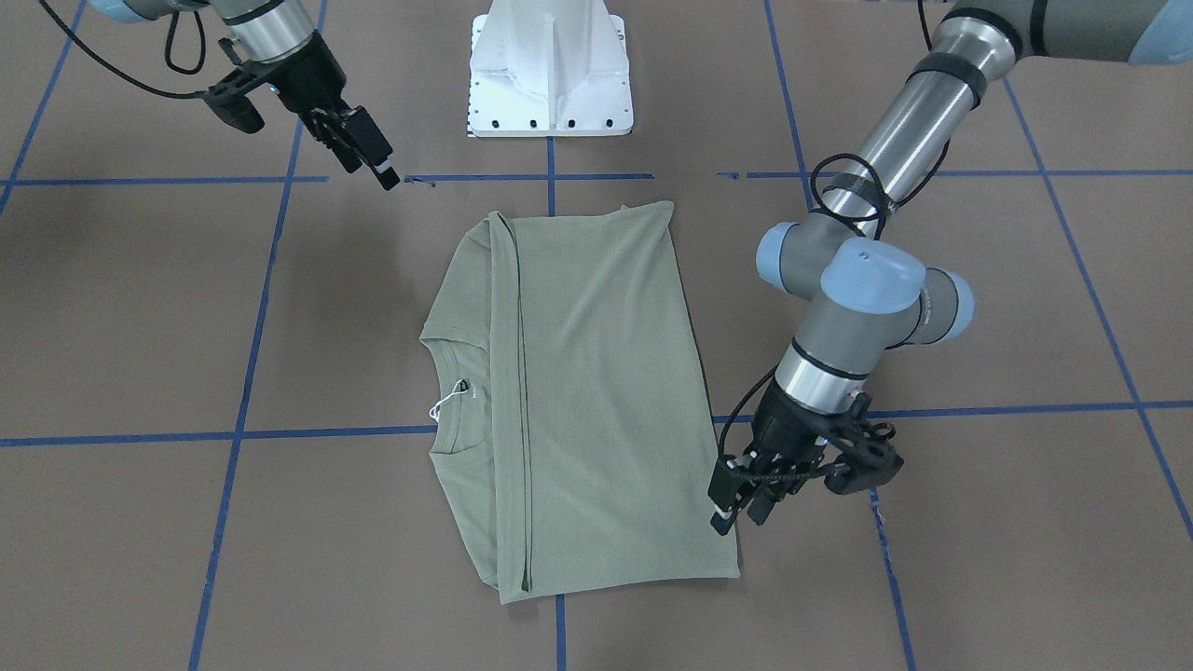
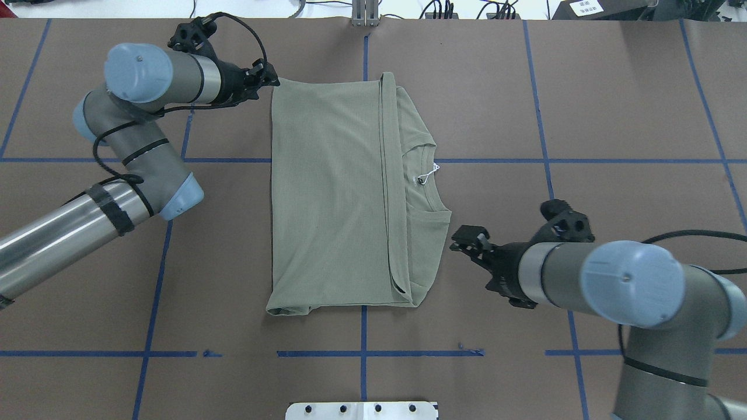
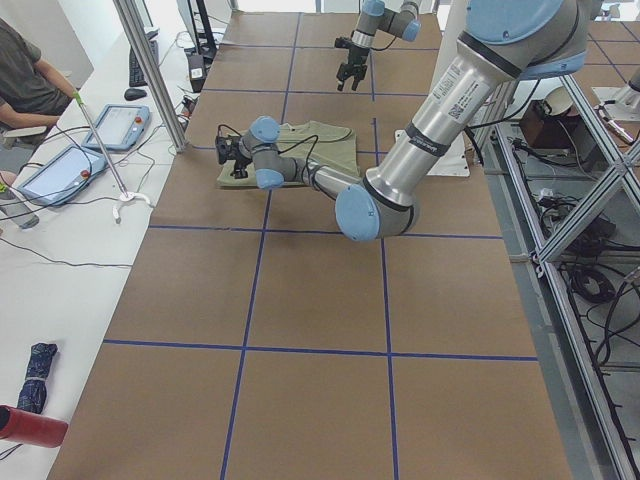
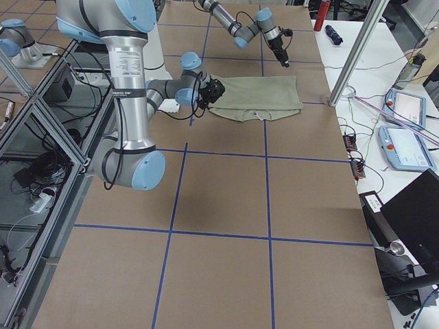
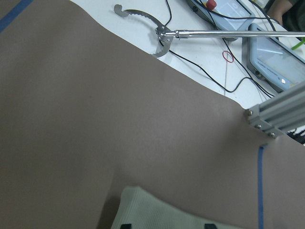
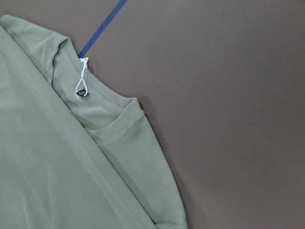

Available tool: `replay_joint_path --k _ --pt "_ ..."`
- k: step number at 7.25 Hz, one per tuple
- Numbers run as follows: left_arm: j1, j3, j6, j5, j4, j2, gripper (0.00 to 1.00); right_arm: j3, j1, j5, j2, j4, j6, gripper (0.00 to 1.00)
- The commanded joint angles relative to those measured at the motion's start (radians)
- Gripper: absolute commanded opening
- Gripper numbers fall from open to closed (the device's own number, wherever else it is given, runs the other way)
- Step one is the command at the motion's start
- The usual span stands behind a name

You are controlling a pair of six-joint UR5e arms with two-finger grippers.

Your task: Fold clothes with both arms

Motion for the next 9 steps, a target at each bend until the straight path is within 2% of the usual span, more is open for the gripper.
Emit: replay_joint_path --k 1,3,4,5,8,9 --pt "-0.001 -0.126 -0.009 -0.04 0.0 0.101 0.63 -0.131 -0.03 -0.002 0.256 -0.261 -0.161 1.0" --pt "-0.001 -0.128 -0.012 -0.04 0.0 0.109 0.65 -0.159 -0.059 -0.002 0.27 -0.269 -0.648 1.0" --pt "-0.001 -0.136 -0.015 -0.04 0.0 0.109 0.65 -0.19 -0.065 -0.049 0.287 -0.272 -0.931 0.9" --pt "0.0 -0.134 -0.047 -0.04 0.0 0.109 0.65 -0.205 -0.122 -0.147 0.287 -0.272 -1.056 0.77" --pt "0.003 -0.134 -0.051 -0.041 -0.001 0.129 0.65 -0.221 -0.173 -0.185 0.289 -0.269 -1.071 0.44" --pt "0.003 -0.133 -0.049 -0.041 -0.001 0.13 0.65 -0.225 -0.174 -0.185 0.29 -0.269 -1.071 0.42"
